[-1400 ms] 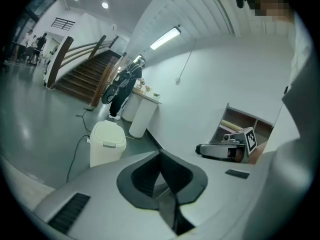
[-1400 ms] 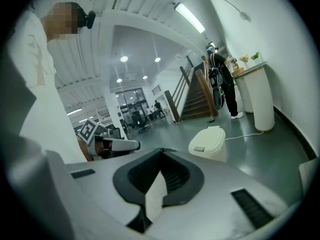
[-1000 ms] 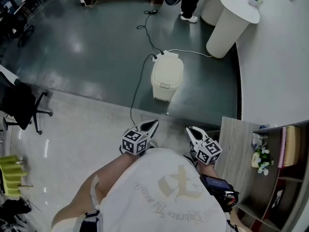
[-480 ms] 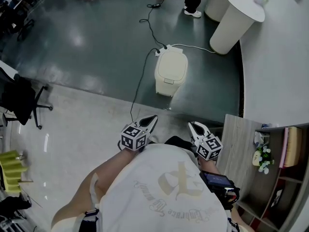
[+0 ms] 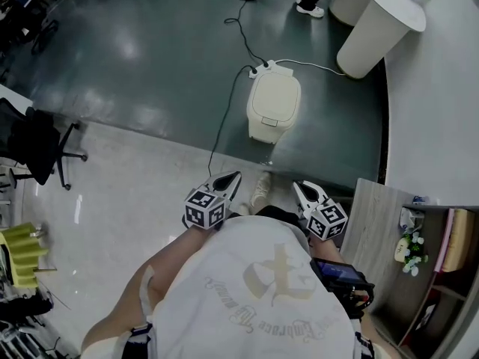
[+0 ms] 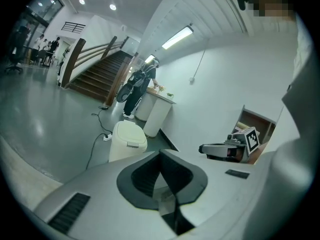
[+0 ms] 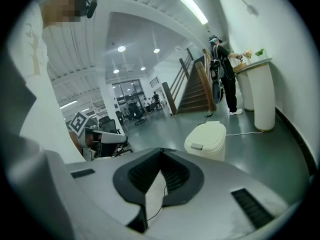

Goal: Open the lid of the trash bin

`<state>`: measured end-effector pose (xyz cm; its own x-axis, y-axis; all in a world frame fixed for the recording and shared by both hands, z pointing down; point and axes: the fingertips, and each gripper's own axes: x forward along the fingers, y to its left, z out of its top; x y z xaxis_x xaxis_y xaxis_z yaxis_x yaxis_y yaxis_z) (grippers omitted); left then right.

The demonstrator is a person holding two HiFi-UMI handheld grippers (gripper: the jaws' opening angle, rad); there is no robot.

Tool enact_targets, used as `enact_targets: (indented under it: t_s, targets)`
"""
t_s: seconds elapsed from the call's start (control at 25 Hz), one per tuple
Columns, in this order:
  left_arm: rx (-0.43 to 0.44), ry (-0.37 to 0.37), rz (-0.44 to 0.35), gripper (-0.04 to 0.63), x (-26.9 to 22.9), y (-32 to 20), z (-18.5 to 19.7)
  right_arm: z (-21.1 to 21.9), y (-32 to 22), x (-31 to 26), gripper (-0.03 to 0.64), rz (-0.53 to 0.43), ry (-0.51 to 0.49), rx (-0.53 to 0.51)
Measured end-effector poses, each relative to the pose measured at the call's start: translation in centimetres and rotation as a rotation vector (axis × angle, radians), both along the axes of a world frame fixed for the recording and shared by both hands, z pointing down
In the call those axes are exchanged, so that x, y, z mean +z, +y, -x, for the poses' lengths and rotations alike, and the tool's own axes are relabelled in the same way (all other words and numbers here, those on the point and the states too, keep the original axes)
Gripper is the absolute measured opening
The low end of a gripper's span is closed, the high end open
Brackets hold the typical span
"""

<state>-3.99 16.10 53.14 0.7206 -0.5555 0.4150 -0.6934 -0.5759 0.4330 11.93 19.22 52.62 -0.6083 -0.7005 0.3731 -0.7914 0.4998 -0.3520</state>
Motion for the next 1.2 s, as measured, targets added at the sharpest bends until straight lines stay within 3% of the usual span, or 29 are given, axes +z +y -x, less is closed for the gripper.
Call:
enact_targets:
  t_s: [0.44,1.2]
  targets:
    - [-0.002,-0.029,0.012,0.012,0.0,-7.6,-1.5,-0.9,-9.1,0.5,0.002,-0.003,-0.018,-0.023]
    - [-0.034,-0.1,0.031,0.012,0.5,-19.5,-5.5,-2.9,-21.6,2.0,0.002,0.003,-0.01,-0.182]
